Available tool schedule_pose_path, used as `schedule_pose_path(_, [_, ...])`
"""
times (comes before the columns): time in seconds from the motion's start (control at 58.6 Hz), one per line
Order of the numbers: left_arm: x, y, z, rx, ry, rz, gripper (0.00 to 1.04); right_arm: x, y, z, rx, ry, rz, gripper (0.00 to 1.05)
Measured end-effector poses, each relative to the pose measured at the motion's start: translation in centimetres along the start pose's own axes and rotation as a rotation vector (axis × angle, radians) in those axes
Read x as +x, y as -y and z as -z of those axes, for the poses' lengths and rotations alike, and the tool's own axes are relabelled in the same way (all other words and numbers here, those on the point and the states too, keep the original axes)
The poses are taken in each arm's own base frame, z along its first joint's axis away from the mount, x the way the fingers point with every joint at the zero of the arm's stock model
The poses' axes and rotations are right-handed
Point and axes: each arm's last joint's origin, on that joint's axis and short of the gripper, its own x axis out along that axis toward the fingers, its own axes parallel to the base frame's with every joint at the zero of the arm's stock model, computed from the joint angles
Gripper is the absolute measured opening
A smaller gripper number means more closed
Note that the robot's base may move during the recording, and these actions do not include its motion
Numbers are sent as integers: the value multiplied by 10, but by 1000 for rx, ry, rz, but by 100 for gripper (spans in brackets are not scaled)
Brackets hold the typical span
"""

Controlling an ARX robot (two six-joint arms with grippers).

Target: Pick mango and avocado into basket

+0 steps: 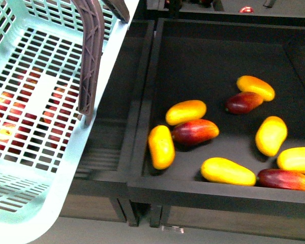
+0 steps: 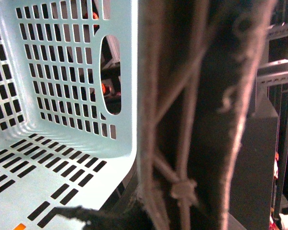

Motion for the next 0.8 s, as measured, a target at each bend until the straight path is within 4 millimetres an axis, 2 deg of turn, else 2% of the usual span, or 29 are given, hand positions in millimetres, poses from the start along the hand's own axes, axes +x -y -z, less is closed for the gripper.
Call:
schedule_pose_path(0.222, [1, 1, 1, 43, -24, -35, 6, 0, 0, 0, 0, 0, 1, 96])
schedule_pose_path(0.307, [12, 2, 7, 182, -157, -164, 6, 0, 0, 0, 0, 0, 3, 96])
schedule_pose_path(0.393, [24, -1, 14, 325, -277, -166, 6, 0, 0, 0, 0, 0, 4, 96])
schedule_pose_path(0.563, [50, 3, 31, 428, -495, 4, 6, 0, 0, 0, 0, 0, 5, 96])
schedule_pose_path(0.666, [68, 19, 44, 474, -729, 161, 6, 0, 0, 0, 0, 0, 4, 96])
schedule_pose_path(0.802, [78, 31, 59, 491, -964, 286, 6, 0, 0, 0, 0, 0, 4, 96])
